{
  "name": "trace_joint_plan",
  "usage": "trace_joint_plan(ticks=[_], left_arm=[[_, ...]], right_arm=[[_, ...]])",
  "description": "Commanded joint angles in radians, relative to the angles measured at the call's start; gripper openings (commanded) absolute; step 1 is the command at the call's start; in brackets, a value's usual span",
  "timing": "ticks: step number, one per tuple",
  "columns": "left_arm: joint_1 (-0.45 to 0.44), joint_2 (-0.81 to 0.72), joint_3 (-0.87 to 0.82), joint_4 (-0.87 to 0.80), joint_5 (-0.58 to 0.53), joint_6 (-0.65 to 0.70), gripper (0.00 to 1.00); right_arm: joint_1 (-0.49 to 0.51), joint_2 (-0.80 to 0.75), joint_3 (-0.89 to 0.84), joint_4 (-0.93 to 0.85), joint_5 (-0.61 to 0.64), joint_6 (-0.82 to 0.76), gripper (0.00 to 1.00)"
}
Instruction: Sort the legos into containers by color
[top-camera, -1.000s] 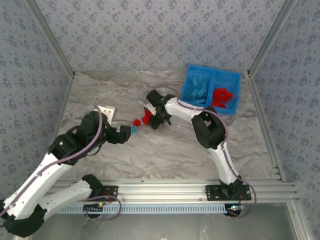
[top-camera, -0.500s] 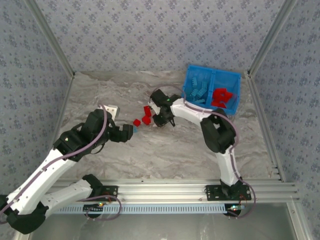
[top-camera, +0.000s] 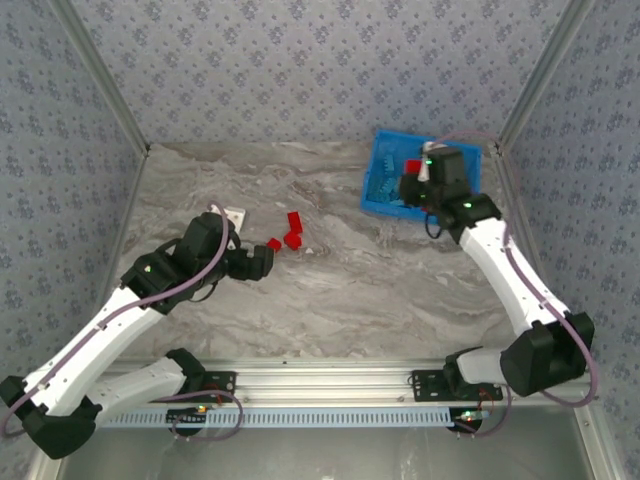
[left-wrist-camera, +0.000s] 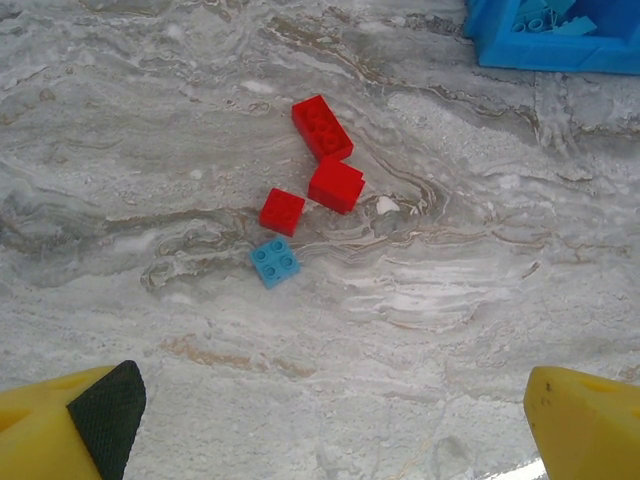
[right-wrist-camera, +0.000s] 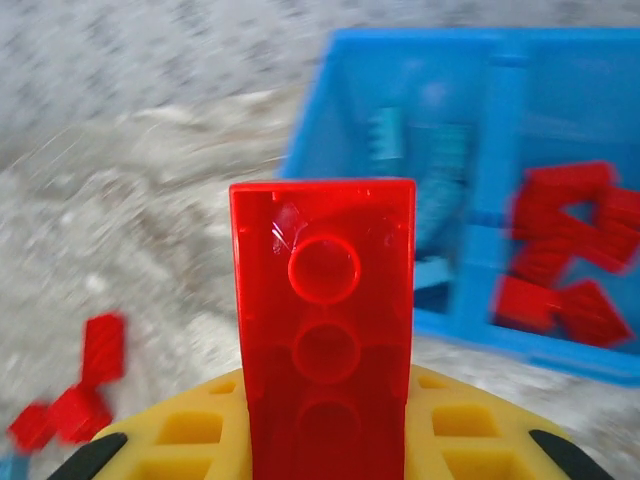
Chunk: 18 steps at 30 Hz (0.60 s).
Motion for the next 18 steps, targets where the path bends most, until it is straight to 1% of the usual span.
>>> trace_joint_plan(ticks=[1,5,7,10,18], left_arm=[[0.004,-0.006,-0.005,0.027,0.021,-0.015,0.99],[0.004,-0.007,-0.004,0.025,0.022,-0.018,0.99],[0.004,-0.009,-0.002,0.023,0.022,-0.019,0.99],[0.004,-0.014,-0.003,0.019,0.019,-0.023,0.99],[0.004,-0.008,-0.007,-0.008,-0.007,-0.043,0.99]], right_arm=[[-0.115,0.013,-0.036,0.011,-0.01,0.102,0.26],[-0.235,0.088,-0.013,-0.018,-0.014,0.109,0.25],[-0.274,0.153,0.019,-0.043,-0.023,0.11,0.27],[-0.3,0.248,0.065,-0.061,-0.032,0.1,0.27],[-0.314,0.519,0.229,-0.093,-0.009,0.094,0.28]])
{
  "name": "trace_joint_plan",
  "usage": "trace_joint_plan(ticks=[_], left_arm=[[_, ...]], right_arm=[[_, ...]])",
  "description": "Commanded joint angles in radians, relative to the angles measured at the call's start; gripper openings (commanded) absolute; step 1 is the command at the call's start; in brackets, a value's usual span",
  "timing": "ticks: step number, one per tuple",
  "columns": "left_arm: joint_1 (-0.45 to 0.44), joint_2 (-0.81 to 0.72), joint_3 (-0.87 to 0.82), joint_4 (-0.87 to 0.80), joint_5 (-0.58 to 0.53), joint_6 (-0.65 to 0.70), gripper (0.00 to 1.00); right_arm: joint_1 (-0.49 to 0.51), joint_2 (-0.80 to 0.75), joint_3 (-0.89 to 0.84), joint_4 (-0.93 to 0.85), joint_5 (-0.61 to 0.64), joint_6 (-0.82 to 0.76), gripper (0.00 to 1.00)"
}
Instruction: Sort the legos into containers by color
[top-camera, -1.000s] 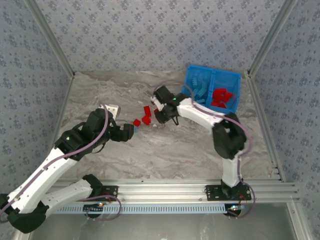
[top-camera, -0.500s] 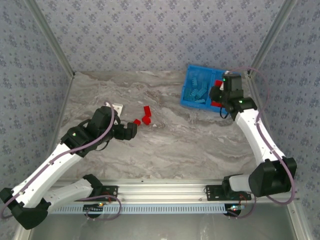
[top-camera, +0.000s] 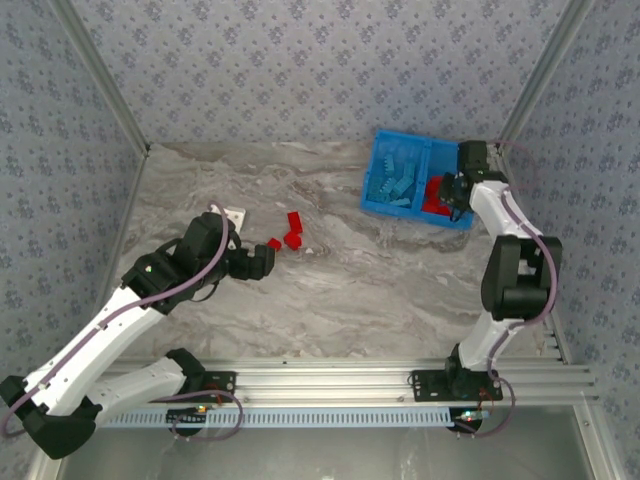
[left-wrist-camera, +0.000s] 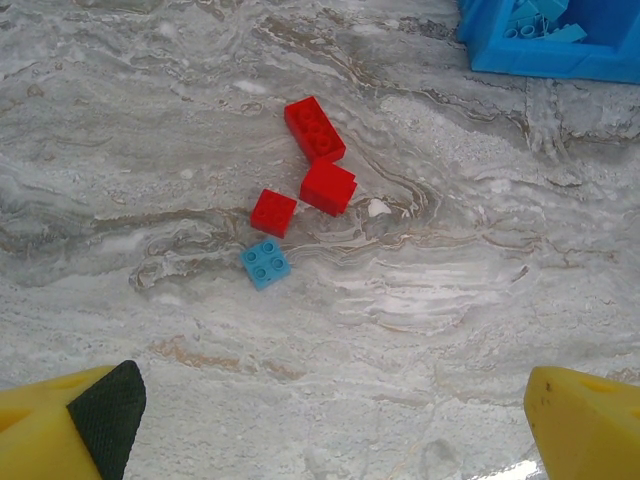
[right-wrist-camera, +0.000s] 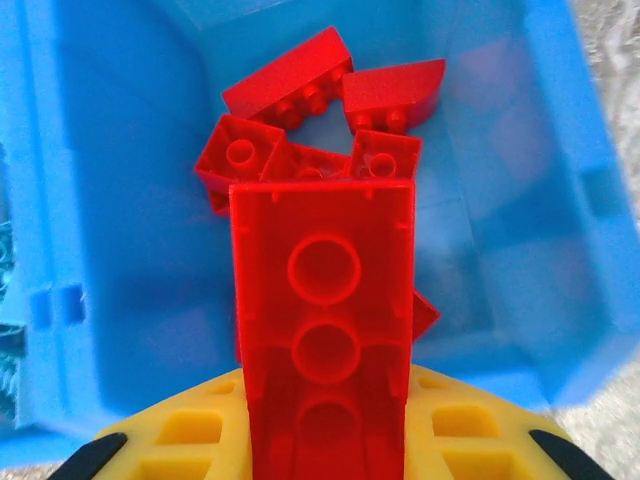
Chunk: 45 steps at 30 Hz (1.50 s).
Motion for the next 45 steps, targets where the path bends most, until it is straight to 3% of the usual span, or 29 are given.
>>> trace_joint_plan(ticks=[1,7,13,18,23,30,33,39,45], left_arm=[[0.004,-0.009,-0.004,-0.019,-0.019,-0.026,0.99],[0.005,0.003,-0.021,-0.026,-0.024,-0.065,0.99],[0.007,0.056,-0.045,0.008,-0.015,-0.089,0.99],[0.052,0.103,-0.102,0.094,0.03,-0.119,0.99],[0.158,0.184,-0.171,0.194,0.112,-0.182,0.98],[0.237,0.41,-0.176,0.297,0.202,-0.189,0.98],[0.247,0.506,-0.153,0.334,0.2,-0.167,0.97],[0.275,0.695,-0.095,0.365,0.174,-0.192,0.92],[0.276,0.791,-0.07,0.395,0.182,-0.217,0.76]], right_arm=[[-0.015,0.085,0.089,-0.047,0.003,0.015,0.29],[-0.024,0.205,0.198,-0.087,0.007,0.008,0.42],[-0.024,0.164,0.223,-0.123,-0.014,0.007,0.51],[-0.008,0.033,0.182,-0.128,-0.022,0.006,0.51],[0.047,-0.222,-0.017,-0.063,-0.042,0.046,0.53],[0.204,-0.527,-0.273,-0.034,-0.033,0.082,0.79],[0.265,-0.602,-0.316,-0.074,-0.017,0.087,0.86],[0.335,-0.697,-0.36,-0.171,0.038,0.088,0.91],[0.338,-0.736,-0.384,-0.199,0.056,0.082,0.93]])
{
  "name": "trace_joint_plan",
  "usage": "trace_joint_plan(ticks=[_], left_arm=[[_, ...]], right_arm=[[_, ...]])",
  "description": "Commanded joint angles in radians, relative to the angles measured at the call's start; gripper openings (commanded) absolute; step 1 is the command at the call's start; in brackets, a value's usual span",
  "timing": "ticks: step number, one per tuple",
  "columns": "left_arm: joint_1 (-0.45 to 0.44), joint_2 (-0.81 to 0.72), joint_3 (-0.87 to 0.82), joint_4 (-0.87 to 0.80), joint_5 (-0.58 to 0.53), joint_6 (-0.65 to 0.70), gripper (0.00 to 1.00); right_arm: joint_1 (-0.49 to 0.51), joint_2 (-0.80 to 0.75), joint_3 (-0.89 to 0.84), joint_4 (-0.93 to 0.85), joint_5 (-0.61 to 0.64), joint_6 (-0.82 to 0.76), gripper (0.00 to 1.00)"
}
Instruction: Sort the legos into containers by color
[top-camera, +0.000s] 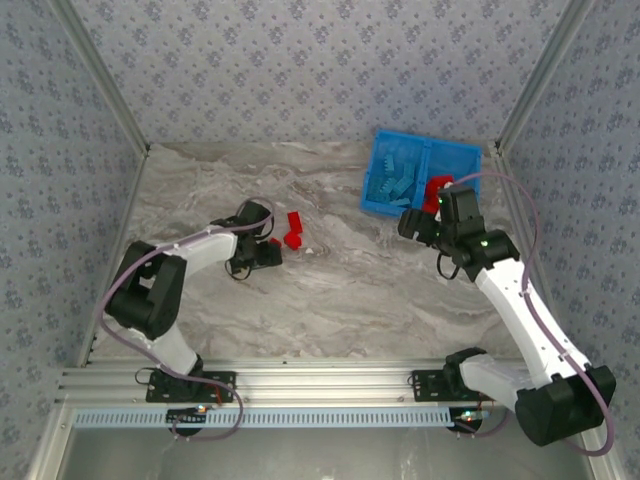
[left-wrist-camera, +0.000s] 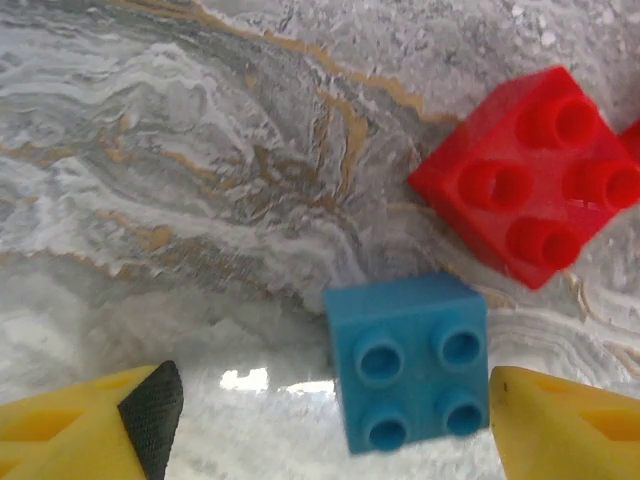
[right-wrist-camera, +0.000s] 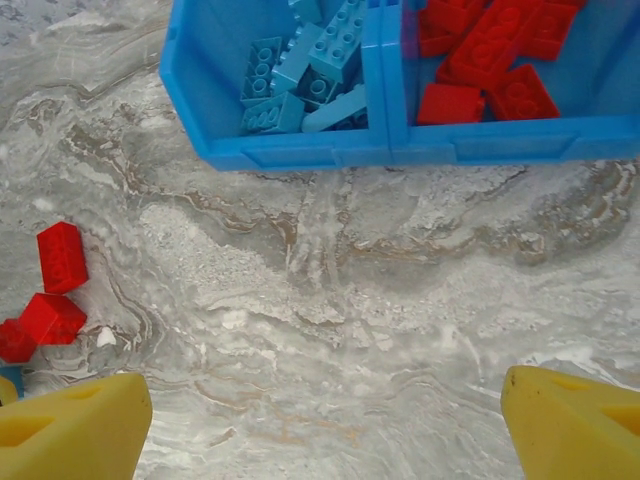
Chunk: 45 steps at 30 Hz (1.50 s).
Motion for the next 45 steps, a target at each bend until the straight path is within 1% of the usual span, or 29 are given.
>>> trace_joint_plan(ticks=[1,3,8,10,11,15,17,19,21,24,26,29,31,34,36,39,42,45], left_arm=[[0.001,0.029,0.031,0.025,0.006,-0.02,0.72],[0.001,0.038,0.026,0.022,-0.004,-0.026,0.62],[0.001,0.017,0.017,0.007,0.0,-0.027,0.31],[0.001,-0.015,0.012,0.011,0.018,-0.02,0.23],[0.001,-0.034,0.015,0.004,0.026,-0.014,0.21],[-0.009,-0.138,0.057,-0.057,0.035,0.011,0.19],[-0.035,-0.192,0.095,-0.056,0.035,0.037,0.19],[-0.07,-0.199,0.151,-0.036,0.052,0.053,0.19],[-0.11,-0.158,0.233,-0.012,0.081,0.069,0.2],[-0.18,-0.026,0.401,-0.007,0.094,0.096,0.19],[-0.229,0.094,0.543,-0.011,0.09,0.122,0.19],[-0.273,0.266,0.757,-0.03,0.08,0.149,0.19],[-0.288,0.378,0.903,-0.055,0.078,0.164,0.2],[-0.309,0.529,1.141,-0.112,0.023,0.218,0.2],[-0.321,0.615,1.282,-0.131,-0.011,0.269,0.2],[-0.324,0.728,1.47,-0.142,-0.028,0.316,0.21],[-0.326,0.832,1.631,-0.118,-0.069,0.351,0.23],[-0.326,0.903,1.716,-0.032,-0.119,0.388,0.27]], right_arm=[[0.005,-0.016,-0.012,-0.045,0.034,0.006,0.93],[0.006,-0.019,-0.01,-0.045,0.035,0.006,0.94],[0.006,-0.017,0.002,-0.041,0.03,0.009,0.94],[0.008,-0.02,0.012,-0.043,0.029,0.011,0.94],[0.011,-0.021,0.016,-0.048,0.028,0.011,0.94],[0.018,-0.036,0.037,-0.073,0.018,0.013,0.95],[0.026,-0.056,0.043,-0.086,0.014,0.023,0.95],[0.036,-0.079,0.044,-0.091,0.012,0.038,0.96],[0.045,-0.101,0.043,-0.096,0.016,0.05,0.96],[0.055,-0.136,0.038,-0.115,0.029,0.065,0.97],[0.061,-0.154,0.033,-0.128,0.037,0.078,0.97],[0.069,-0.187,0.014,-0.141,0.051,0.11,0.97],[0.074,-0.211,-0.003,-0.148,0.066,0.131,0.97],[0.077,-0.235,-0.018,-0.171,0.084,0.157,0.97],[0.079,-0.248,-0.021,-0.187,0.089,0.155,0.97],[0.08,-0.259,-0.025,-0.194,0.085,0.151,0.98],[0.081,-0.26,-0.026,-0.189,0.071,0.158,0.98],[0.084,-0.261,-0.029,-0.184,0.053,0.164,0.98]])
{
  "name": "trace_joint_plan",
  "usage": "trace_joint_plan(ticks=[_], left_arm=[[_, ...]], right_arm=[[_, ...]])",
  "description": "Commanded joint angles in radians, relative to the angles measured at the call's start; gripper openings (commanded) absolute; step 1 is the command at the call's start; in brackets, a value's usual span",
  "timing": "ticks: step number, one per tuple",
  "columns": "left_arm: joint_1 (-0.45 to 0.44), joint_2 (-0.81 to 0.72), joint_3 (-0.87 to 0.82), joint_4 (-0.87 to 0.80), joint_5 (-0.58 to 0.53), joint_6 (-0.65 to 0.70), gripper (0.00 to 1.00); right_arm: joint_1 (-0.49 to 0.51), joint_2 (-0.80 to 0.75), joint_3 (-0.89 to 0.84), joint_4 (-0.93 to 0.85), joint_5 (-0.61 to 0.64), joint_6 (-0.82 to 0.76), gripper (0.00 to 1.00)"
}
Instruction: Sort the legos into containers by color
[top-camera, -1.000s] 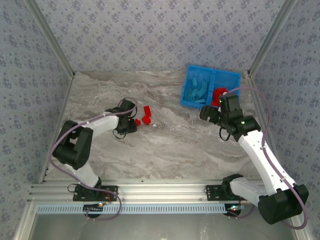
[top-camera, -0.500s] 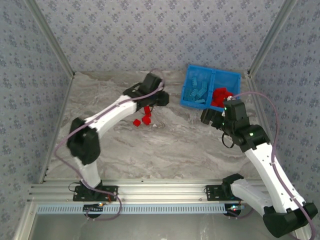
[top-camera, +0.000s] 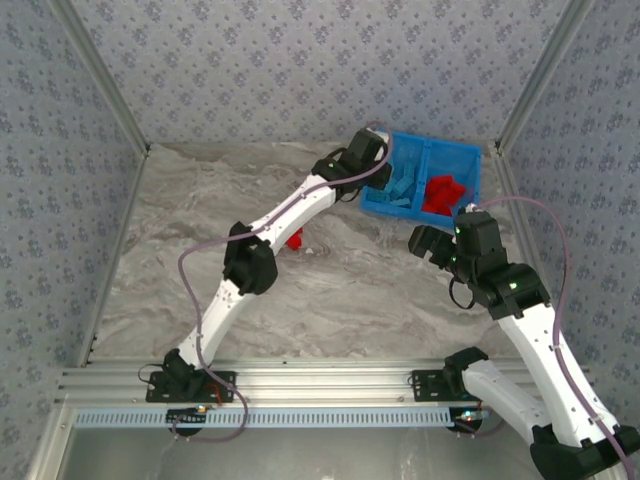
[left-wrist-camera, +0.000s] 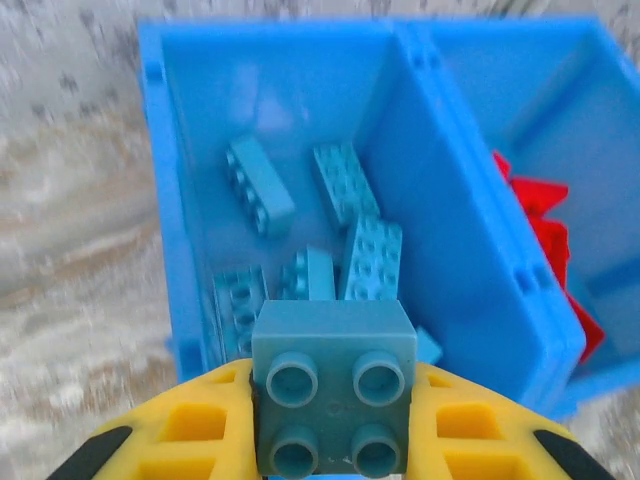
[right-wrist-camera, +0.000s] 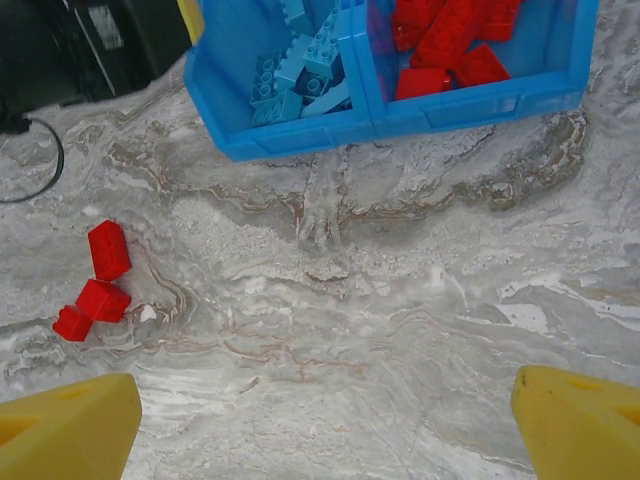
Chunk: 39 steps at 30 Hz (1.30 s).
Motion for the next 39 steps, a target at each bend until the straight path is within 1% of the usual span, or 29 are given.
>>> trace_joint_plan(ticks=[1,4,6,7,9,11,13,15,17,20,22,25,29,30,33,36,39], left_arm=[[-0.001,0.063,0.089,0.106,-0.086,0.083,0.28],[-0.003,0.1,0.093,0.235,-0.108,0.116,0.33],[-0.003,0.138,0.131,0.29,-0.136,0.126,0.38],[-0.004,0.158,0.161,0.3,-0.151,0.125,0.42],[-0.003,0.193,0.232,0.311,-0.162,0.119,0.55],[-0.001,0.187,0.241,0.328,-0.161,0.111,0.67],[-0.003,0.165,0.241,0.322,-0.156,0.098,0.74],[-0.005,0.124,0.241,0.284,-0.151,0.085,0.77],[-0.005,0.063,0.241,0.206,-0.13,0.057,0.78],[-0.001,-0.061,0.226,0.034,-0.053,0.012,0.82],[0.011,-0.157,0.174,-0.057,0.013,-0.01,0.84],[0.04,-0.334,0.001,-0.155,0.094,-0.02,0.87],[0.075,-0.638,-0.413,-0.126,0.108,-0.001,0.9],[0.084,-0.719,-0.525,-0.088,0.104,0.0,0.91],[0.109,-0.923,-0.795,-0.078,0.066,0.009,0.92],[0.126,-1.11,-1.001,-0.112,0.009,0.009,0.93],[0.132,-1.266,-1.156,-0.192,-0.055,0.008,0.94]], right_arm=[[0.011,-0.009,-0.011,-0.021,-0.008,0.026,0.98],[0.012,-0.014,-0.007,-0.029,-0.014,0.024,0.98],[0.014,-0.021,-0.003,-0.042,-0.014,0.019,0.98],[0.015,-0.026,-0.003,-0.047,-0.012,0.017,0.98],[0.014,-0.038,-0.003,-0.059,-0.013,0.017,0.98],[0.015,-0.049,-0.003,-0.068,-0.011,0.017,0.99],[0.014,-0.06,-0.007,-0.076,-0.007,0.022,0.99],[0.015,-0.068,-0.012,-0.079,-0.007,0.027,0.99],[0.016,-0.073,-0.013,-0.082,-0.009,0.032,0.99],[0.022,-0.071,-0.02,-0.067,-0.027,0.022,0.99],[0.035,-0.065,-0.027,-0.045,-0.048,0.008,0.99],[0.075,-0.03,-0.027,0.007,-0.082,-0.034,0.99],[0.17,0.078,0.004,0.059,-0.075,-0.075,0.99],[0.201,0.113,0.018,0.074,-0.068,-0.087,0.99],[0.294,0.266,0.078,0.113,-0.071,-0.13,1.0],[0.369,0.453,0.17,0.141,-0.092,-0.176,1.0],[0.414,0.671,0.305,0.172,-0.124,-0.234,1.0]])
